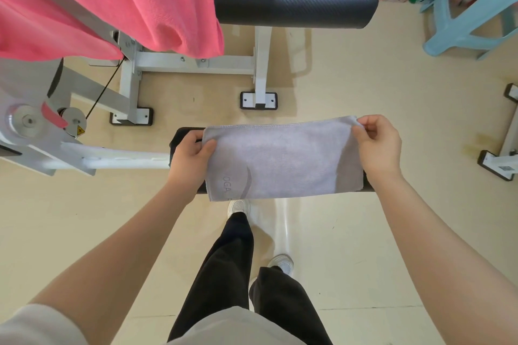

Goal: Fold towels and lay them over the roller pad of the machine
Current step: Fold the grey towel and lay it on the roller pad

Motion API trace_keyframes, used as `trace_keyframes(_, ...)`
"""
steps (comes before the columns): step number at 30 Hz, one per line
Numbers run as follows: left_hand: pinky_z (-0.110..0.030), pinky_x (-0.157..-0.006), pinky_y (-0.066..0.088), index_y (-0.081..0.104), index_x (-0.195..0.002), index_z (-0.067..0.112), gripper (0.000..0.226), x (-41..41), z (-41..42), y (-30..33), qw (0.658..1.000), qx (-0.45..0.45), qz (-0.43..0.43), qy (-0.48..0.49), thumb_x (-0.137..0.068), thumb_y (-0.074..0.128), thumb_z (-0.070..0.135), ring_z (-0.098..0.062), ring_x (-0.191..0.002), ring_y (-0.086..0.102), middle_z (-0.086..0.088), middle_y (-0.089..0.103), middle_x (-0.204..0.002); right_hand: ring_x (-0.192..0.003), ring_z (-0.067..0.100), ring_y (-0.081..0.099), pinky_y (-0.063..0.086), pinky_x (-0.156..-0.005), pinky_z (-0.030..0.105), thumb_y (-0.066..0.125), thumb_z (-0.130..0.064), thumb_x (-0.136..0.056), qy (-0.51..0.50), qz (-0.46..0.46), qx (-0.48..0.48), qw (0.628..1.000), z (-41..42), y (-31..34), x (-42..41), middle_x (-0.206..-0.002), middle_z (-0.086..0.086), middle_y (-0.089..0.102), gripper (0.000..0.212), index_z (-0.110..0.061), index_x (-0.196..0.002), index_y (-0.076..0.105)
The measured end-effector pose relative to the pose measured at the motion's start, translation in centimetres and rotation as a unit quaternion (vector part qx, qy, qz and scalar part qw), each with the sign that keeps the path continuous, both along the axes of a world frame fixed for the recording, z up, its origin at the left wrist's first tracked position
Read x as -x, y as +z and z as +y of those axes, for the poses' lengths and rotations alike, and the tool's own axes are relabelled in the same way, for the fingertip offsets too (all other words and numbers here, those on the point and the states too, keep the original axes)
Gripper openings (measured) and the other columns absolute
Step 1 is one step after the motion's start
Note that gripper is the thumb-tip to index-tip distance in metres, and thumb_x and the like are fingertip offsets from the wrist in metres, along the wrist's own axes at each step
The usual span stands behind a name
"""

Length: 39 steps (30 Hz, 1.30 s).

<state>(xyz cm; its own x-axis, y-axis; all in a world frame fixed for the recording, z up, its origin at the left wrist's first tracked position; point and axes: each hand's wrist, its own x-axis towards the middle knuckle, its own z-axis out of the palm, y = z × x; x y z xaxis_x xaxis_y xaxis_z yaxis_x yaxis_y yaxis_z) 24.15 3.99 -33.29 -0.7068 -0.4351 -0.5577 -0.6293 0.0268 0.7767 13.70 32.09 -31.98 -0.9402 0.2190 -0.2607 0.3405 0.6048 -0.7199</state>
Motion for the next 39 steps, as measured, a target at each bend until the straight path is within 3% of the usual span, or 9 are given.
trace_keyframes(4,-0.055,-0.078,0.054,0.052,-0.104,0.022,0.013,-0.8,-0.5,-0.6,1.0,0.002,-0.023,0.006,-0.092,0.047,0.022,-0.025,-0.094,0.064,0.002,0.066,-0.096,-0.09,0.018,0.051,0.039,-0.069,0.02,0.045,-0.014,-0.094,0.027,-0.024,-0.012,0.999,-0.9,-1.0,1.3,-0.094,-0.005,0.059,0.018,-0.006,-0.108,0.053)
trace_keyframes(8,-0.04,-0.086,0.045,0.036,-0.135,0.015,0.05,-0.3,0.4,-0.8,0.976,0.209,0.022,-0.054,-0.087,0.053,0.013,-0.026,-0.109,0.053,-0.003,0.057,-0.114,-0.113,0.036,0.048,0.036,-0.085,0.034,0.041,-0.012,-0.093,0.036,-0.101,-0.164,0.981,-1.0,-2.2,1.3,-0.126,0.018,0.051,0.03,-0.002,-0.121,0.043)
trace_keyframes(12,-0.049,-0.104,0.031,0.036,-0.136,0.006,0.058,0.0,2.9,-1.8,0.838,0.456,0.142,-0.263,-0.08,0.052,0.012,-0.031,-0.128,0.031,-0.019,0.041,-0.142,-0.138,0.038,0.026,0.023,-0.11,0.046,0.044,-0.016,-0.093,0.208,0.042,-0.299,0.93,-3.4,-1.7,-2.5,-0.153,0.018,0.023,0.049,-0.007,-0.14,0.034)
trace_keyframes(15,-0.041,-0.108,0.022,0.035,-0.134,0.005,0.06,0.1,5.2,-3.3,0.745,0.495,0.178,-0.41,-0.082,0.044,0.035,-0.026,-0.133,0.035,-0.016,0.045,-0.142,-0.147,0.024,-0.006,-0.005,-0.116,0.042,0.033,-0.039,-0.098,0.408,-0.02,-0.264,0.874,-5.4,-2.8,-5.6,-0.159,0.003,-0.006,0.062,-0.02,-0.15,0.006)
trace_keyframes(18,-0.039,-0.108,0.022,0.032,-0.137,0.008,0.089,-0.7,5.0,-4.5,0.703,0.516,0.095,-0.48,-0.071,0.058,0.06,-0.027,-0.129,0.048,-0.013,0.046,-0.142,-0.144,0.017,-0.019,-0.015,-0.115,0.039,0.023,-0.049,-0.097,0.395,-0.074,-0.278,0.873,-4.3,-3.8,-6.2,-0.157,-0.005,-0.018,0.066,-0.024,-0.148,-0.011)
trace_keyframes(25,-0.044,-0.112,0.026,0.021,-0.143,0.013,0.133,-2.0,3.8,-3.5,0.7,0.528,-0.026,-0.481,-0.036,0.084,0.061,-0.033,-0.133,0.042,-0.018,0.038,-0.146,-0.146,0.025,-0.009,0.003,-0.117,0.043,0.029,-0.033,-0.1,0.216,-0.119,-0.231,0.941,1.6,-3.3,-6.3,-0.159,0.001,-0.006,0.059,-0.021,-0.15,0.001)
trace_keyframes(32,-0.036,-0.117,-0.006,0.0,-0.15,0.02,0.096,0.6,7.4,-1.6,0.735,0.46,0.021,-0.497,-0.081,0.056,0.058,-0.025,-0.146,-0.004,-0.01,-0.005,-0.158,-0.113,0.03,0.045,0.038,-0.096,0.041,0.054,-0.025,-0.087,-0.061,-0.107,-0.058,0.991,-0.1,-2.2,-4.3,-0.11,0.005,0.06,0.033,-0.013,-0.117,0.051)
trace_keyframes(35,-0.034,-0.116,-0.009,-0.005,-0.149,0.022,0.095,1.2,8.5,-2.3,0.728,0.456,0.02,-0.512,-0.083,0.054,0.057,-0.022,-0.146,-0.006,-0.006,-0.008,-0.159,-0.088,0.028,0.054,0.043,-0.087,0.04,0.056,-0.026,-0.079,-0.08,-0.158,-0.038,0.983,0.1,-2.0,-3.3,-0.073,-0.004,0.058,0.018,-0.014,-0.092,0.06)
trace_keyframes(39,-0.036,-0.117,-0.007,-0.011,-0.148,0.022,0.101,1.3,9.1,-2.7,0.722,0.468,-0.006,-0.509,-0.081,0.055,0.058,-0.024,-0.146,-0.009,-0.006,-0.012,-0.158,-0.071,0.02,0.052,0.041,-0.059,0.027,0.058,-0.013,-0.079,-0.014,-0.208,0.08,0.975,0.7,-0.9,-3.0,-0.072,-0.001,0.056,0.003,-0.011,-0.077,0.057)
